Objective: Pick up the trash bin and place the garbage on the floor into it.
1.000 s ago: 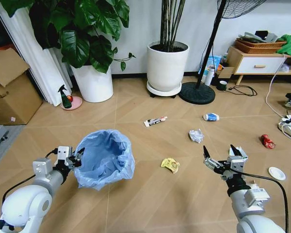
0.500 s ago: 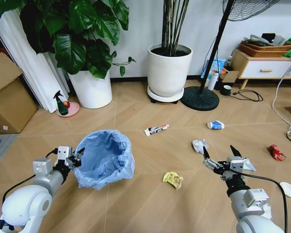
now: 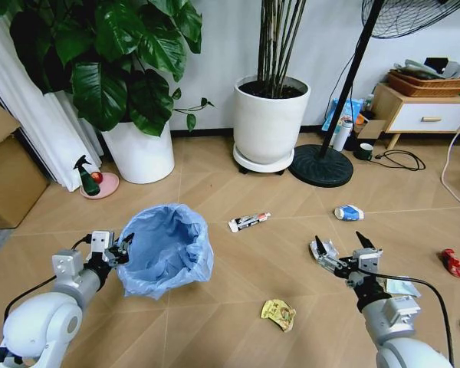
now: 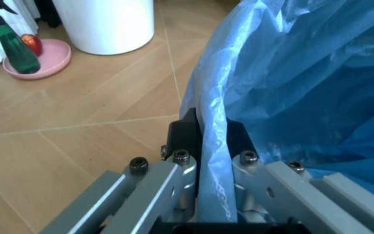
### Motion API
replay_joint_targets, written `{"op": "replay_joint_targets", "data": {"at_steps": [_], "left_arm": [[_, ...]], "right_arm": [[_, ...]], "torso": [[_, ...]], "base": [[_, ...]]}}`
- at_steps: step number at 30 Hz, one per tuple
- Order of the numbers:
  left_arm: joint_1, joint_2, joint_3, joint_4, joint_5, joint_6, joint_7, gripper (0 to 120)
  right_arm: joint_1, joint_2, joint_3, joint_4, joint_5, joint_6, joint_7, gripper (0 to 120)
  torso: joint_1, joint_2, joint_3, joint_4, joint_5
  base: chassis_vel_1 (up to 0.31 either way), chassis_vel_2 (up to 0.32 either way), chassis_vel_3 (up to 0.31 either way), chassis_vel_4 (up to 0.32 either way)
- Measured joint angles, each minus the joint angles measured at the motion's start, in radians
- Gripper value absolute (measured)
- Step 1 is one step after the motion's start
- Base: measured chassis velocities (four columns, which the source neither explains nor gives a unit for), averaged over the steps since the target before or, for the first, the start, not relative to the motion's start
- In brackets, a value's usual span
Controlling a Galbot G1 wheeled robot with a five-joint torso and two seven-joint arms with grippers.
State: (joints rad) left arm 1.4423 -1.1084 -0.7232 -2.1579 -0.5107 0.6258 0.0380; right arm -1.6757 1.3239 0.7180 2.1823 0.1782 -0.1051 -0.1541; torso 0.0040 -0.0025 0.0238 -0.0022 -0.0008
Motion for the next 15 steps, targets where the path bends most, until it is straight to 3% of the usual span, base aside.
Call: {"op": "replay_joint_targets", "data": {"at_steps": [5, 7, 8, 11, 15], "left_arm": [[0.001, 0.001, 0.001, -0.001, 0.000, 0.000, 0.000, 1], [0.002, 0.005, 0.002, -0.001, 0.000, -0.001, 0.000, 1], [0.002, 0.005, 0.002, -0.001, 0.000, -0.001, 0.000, 1], [-0.002, 0.007, 0.011, 0.000, 0.000, -0.001, -0.001, 1], [-0.003, 0.007, 0.021, 0.002, 0.000, -0.001, -0.002, 1]], "right_arm": [[0.021, -0.092, -0.012, -0.077, 0.046, -0.004, -0.055, 100], [0.037, -0.190, -0.030, -0.133, 0.047, -0.008, -0.111, 100], [0.037, -0.190, -0.030, -0.133, 0.047, -0.008, -0.111, 100], [0.075, -0.309, -0.086, -0.225, 0.046, -0.007, -0.155, 100], [0.120, -0.365, -0.158, -0.309, 0.030, 0.009, -0.174, 100]], "torso": [[0.000, 0.000, 0.000, -0.0001, 0.0002], [0.000, 0.000, 0.000, -0.0001, 0.0002], [0.000, 0.000, 0.000, -0.0001, 0.0002], [0.000, 0.000, 0.000, 0.0000, 0.0003], [0.000, 0.000, 0.000, 0.0000, 0.0000]], "base": [[0.048, -0.045, -0.044, 0.047], [0.000, 0.000, 0.000, 0.000], [0.000, 0.000, 0.000, 0.000], [0.000, 0.000, 0.000, 0.000], [0.000, 0.000, 0.000, 0.000]]}}
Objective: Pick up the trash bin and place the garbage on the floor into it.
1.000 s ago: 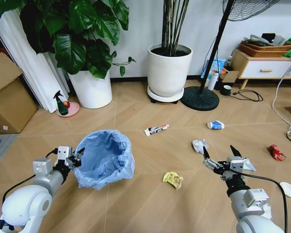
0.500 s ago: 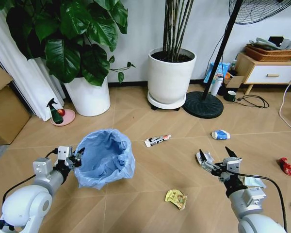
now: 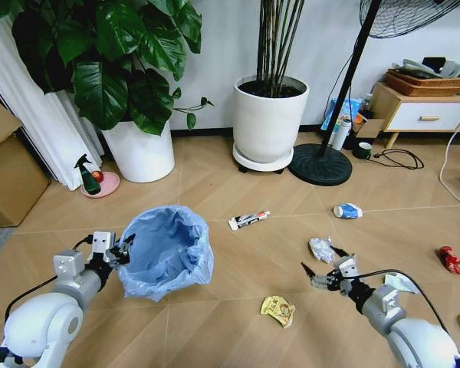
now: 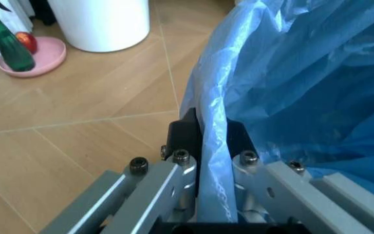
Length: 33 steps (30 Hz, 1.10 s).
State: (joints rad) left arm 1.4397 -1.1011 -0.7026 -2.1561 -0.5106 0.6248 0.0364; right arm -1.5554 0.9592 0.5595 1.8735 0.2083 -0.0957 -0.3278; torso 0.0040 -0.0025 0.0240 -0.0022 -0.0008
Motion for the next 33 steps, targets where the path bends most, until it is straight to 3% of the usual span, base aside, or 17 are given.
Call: {"op": "replay_joint_targets", "data": {"at_steps": [8, 20, 33], "left_arm": [[-0.022, 0.013, 0.032, 0.026, -0.004, 0.001, 0.004, 1], [-0.018, 0.015, 0.023, 0.021, -0.005, 0.003, 0.007, 1], [-0.013, 0.031, 0.006, 0.019, -0.011, 0.005, 0.006, 1]], "right_arm": [[0.088, -0.031, -0.141, -0.206, -0.053, 0.051, -0.037, 100], [0.198, -0.045, -0.331, -0.335, -0.052, 0.056, -0.074, 100], [0.358, 0.019, -0.482, -0.507, -0.060, 0.082, -0.090, 100]], "torso": [[0.000, 0.000, 0.000, -0.0001, 0.0004], [0.000, 0.000, 0.000, -0.0001, 0.0000], [0.000, 0.000, 0.000, -0.0001, -0.0002]], "base": [[0.000, 0.000, 0.000, 0.000], [0.000, 0.000, 0.000, 0.000], [0.000, 0.000, 0.000, 0.000]]}}
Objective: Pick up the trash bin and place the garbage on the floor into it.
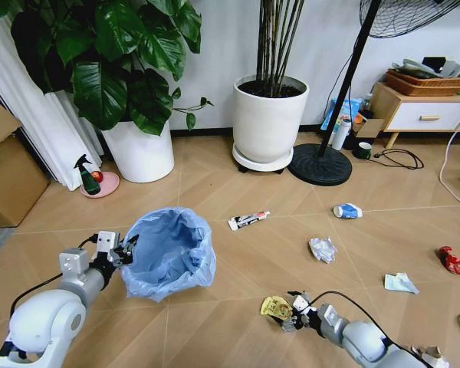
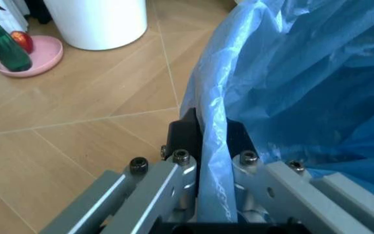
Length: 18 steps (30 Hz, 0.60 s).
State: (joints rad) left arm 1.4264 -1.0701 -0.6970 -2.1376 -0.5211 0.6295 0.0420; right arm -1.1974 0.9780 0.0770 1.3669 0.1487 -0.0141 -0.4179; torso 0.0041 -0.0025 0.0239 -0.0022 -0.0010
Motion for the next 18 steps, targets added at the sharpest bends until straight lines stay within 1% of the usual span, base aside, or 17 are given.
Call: {"op": "replay_joint_targets", "data": {"at_steps": [8, 18], "left_arm": [[0.004, 0.004, -0.003, -0.001, -0.003, 0.000, -0.001, 1], [-0.004, 0.004, 0.006, 0.009, -0.003, 0.000, -0.001, 1]], "right_arm": [[0.045, 0.035, -0.038, -0.074, -0.008, 0.013, -0.010, 100], [0.064, 0.080, -0.029, -0.141, -0.024, 0.014, -0.019, 100]], "torso": [[0.000, 0.000, 0.000, 0.0000, 0.0000], [0.000, 0.000, 0.000, 0.0000, 0.0001]], "base": [[0.000, 0.000, 0.000, 0.000], [0.000, 0.000, 0.000, 0.000]]}}
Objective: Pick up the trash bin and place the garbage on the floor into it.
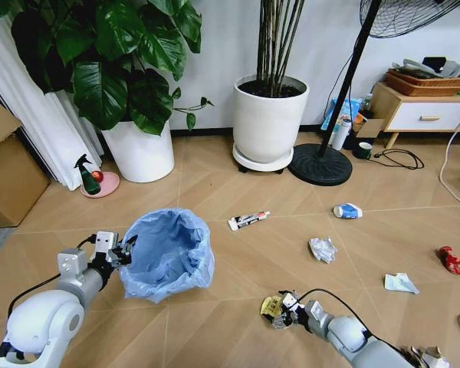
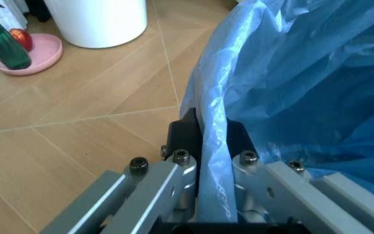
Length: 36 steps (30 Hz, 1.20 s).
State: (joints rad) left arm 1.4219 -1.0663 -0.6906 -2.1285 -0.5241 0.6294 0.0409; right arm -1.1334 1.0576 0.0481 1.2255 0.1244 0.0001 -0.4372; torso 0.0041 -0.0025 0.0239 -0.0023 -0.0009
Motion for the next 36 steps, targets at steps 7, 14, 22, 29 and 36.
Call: {"op": "replay_joint_targets", "data": {"at_steps": [7, 14, 22, 29, 36], "left_arm": [[-0.006, 0.003, 0.003, 0.005, -0.001, -0.001, 0.000, 1], [-0.006, 0.004, 0.003, 0.008, -0.002, -0.002, 0.001, 1], [-0.010, 0.008, 0.006, 0.008, -0.005, -0.003, 0.002, 1], [-0.012, 0.008, 0.012, 0.008, -0.005, -0.003, 0.002, 1], [-0.011, 0.010, 0.012, 0.008, -0.005, -0.004, 0.002, 1]], "right_arm": [[0.001, 0.050, 0.008, -0.041, -0.021, 0.010, 0.000, 99], [-0.001, 0.082, 0.020, -0.065, -0.038, 0.020, 0.001, 95], [-0.006, 0.095, 0.037, -0.074, -0.054, 0.025, 0.001, 70], [-0.011, 0.093, 0.041, -0.070, -0.057, 0.026, 0.009, 52], [-0.018, 0.094, 0.046, -0.070, -0.060, 0.026, 0.024, 27]], "torso": [[0.000, 0.000, 0.000, 0.0000, 0.0002], [0.000, 0.000, 0.000, 0.0000, -0.0004], [0.000, 0.000, 0.000, 0.0001, 0.0000], [0.000, 0.000, 0.000, 0.0001, 0.0000], [0.000, 0.000, 0.000, 0.0002, 0.0002]], "base": [[0.000, 0.000, 0.000, 0.000], [0.000, 0.000, 0.000, 0.000], [0.000, 0.000, 0.000, 0.000], [0.000, 0.000, 0.000, 0.000], [0.000, 0.000, 0.000, 0.000]]}}
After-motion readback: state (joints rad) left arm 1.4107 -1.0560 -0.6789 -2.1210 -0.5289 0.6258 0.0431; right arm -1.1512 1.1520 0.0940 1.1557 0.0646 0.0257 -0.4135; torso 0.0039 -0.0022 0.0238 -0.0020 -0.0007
